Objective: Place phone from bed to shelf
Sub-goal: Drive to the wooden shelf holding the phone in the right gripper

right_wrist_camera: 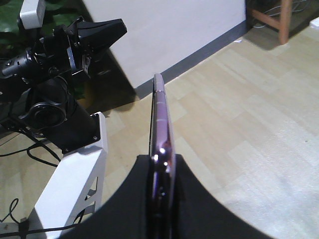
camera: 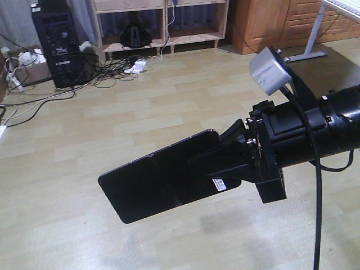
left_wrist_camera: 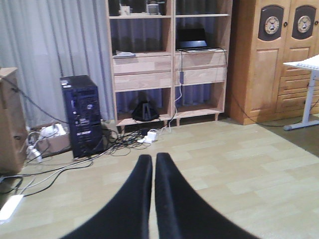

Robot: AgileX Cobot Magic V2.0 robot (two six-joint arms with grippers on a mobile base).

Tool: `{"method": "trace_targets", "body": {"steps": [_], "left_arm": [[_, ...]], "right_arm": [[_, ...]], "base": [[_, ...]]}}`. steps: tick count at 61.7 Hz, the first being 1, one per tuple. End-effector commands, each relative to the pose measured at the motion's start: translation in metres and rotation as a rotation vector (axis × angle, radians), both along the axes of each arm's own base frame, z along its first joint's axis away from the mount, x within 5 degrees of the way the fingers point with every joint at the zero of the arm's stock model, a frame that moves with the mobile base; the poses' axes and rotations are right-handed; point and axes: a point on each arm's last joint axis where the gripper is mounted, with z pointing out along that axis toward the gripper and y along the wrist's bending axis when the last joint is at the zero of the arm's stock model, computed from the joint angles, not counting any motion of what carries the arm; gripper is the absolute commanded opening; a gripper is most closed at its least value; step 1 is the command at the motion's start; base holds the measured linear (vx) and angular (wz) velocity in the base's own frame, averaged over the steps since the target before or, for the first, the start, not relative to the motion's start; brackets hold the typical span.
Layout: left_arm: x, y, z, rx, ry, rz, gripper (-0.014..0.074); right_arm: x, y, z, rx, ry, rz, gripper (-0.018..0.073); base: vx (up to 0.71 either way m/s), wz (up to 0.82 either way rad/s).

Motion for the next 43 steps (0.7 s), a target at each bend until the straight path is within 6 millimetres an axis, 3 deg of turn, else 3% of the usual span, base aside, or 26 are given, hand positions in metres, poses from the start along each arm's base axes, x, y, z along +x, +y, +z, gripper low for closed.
{"method": "trace_targets", "body": {"steps": [1, 43], "left_arm": [[-0.0021, 0.0003, 0.0157, -0.018, -0.107, 0.003, 0.0001], [-0.0021, 0.0003, 0.0157, -0.018, -0.107, 0.003, 0.0001]], "right_arm": [[-0.0123, 0.0017, 0.0193, 0.092, -0.004, 0.058, -0.0002], [-0.0123, 0.0017, 0.0193, 0.092, -0.004, 0.058, -0.0002]], "base": [[0.41, -0.15], [0.43, -0.10]]}}
